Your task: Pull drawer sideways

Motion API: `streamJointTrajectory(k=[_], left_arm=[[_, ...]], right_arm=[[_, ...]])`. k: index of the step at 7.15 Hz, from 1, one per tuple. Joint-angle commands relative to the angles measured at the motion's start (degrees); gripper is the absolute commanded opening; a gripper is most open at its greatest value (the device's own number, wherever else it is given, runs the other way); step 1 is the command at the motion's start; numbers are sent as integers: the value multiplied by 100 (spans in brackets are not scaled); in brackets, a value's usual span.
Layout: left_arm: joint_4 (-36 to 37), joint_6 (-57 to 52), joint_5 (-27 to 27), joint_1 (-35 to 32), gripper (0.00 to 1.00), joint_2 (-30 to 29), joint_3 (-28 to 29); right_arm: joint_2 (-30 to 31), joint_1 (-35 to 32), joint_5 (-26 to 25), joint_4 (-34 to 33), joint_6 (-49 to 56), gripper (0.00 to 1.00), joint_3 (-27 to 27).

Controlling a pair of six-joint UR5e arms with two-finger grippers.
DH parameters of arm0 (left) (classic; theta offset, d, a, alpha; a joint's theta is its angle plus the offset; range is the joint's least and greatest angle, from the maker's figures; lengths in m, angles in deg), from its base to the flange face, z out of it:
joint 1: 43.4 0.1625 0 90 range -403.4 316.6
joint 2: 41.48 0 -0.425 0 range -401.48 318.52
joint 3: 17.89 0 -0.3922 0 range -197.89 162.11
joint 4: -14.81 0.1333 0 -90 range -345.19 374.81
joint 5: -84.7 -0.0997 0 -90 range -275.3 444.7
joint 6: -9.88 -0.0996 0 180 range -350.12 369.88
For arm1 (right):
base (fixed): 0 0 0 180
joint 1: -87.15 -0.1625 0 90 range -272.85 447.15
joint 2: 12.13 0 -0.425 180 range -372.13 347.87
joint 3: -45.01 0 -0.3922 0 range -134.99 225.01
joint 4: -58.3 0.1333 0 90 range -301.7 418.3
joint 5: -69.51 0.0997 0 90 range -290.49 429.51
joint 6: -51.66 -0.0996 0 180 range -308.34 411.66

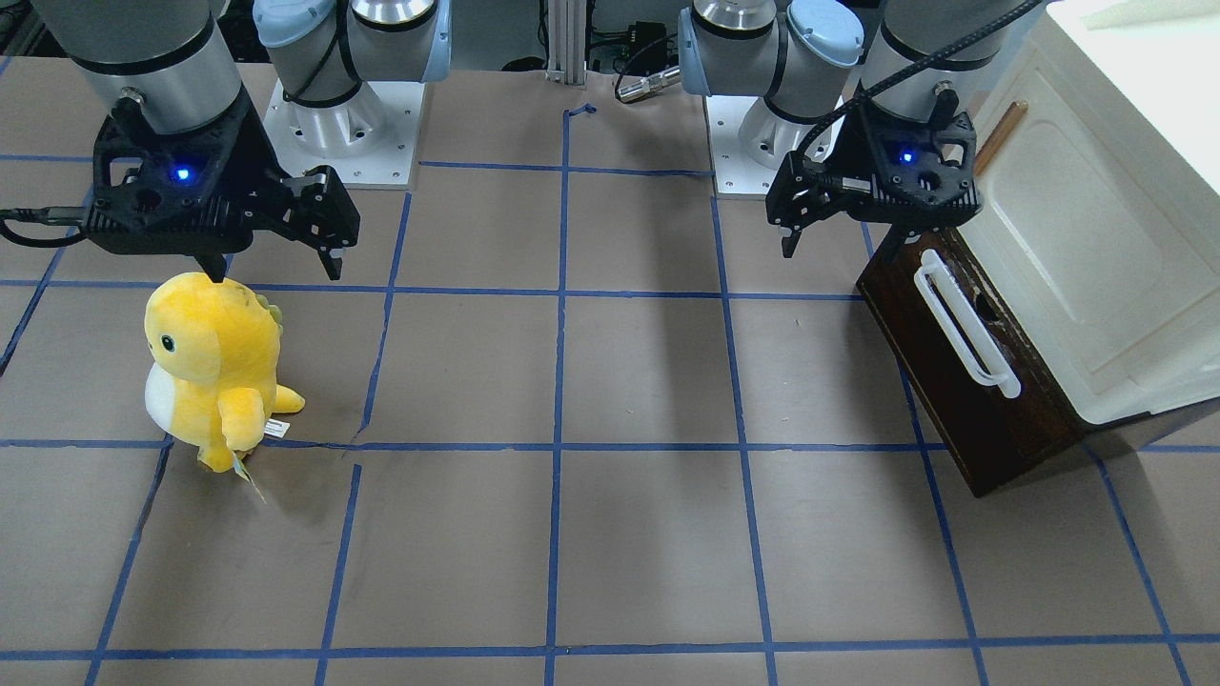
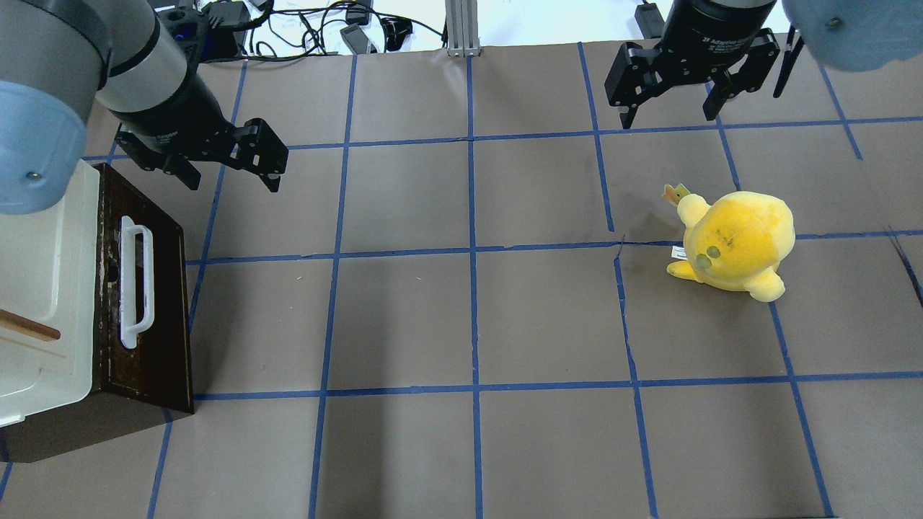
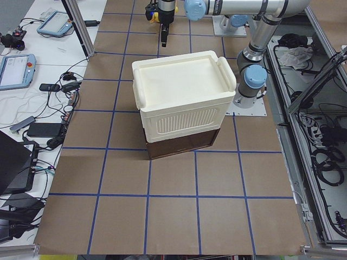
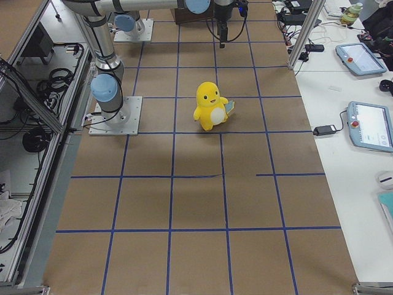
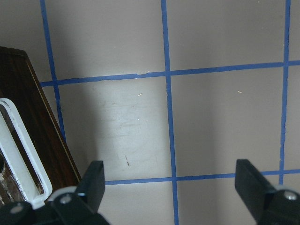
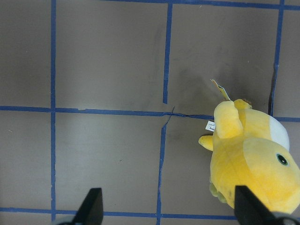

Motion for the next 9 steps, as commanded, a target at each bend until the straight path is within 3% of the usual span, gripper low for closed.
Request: streamJointTrajectory(k=[1, 9], left_arm=[[-8, 0, -1, 1, 100, 3, 36], [9, 9, 25, 71, 100, 3, 71]], right_arm=[[0, 0, 0, 0, 0, 100, 0], [0, 0, 0, 0, 0, 100, 0]])
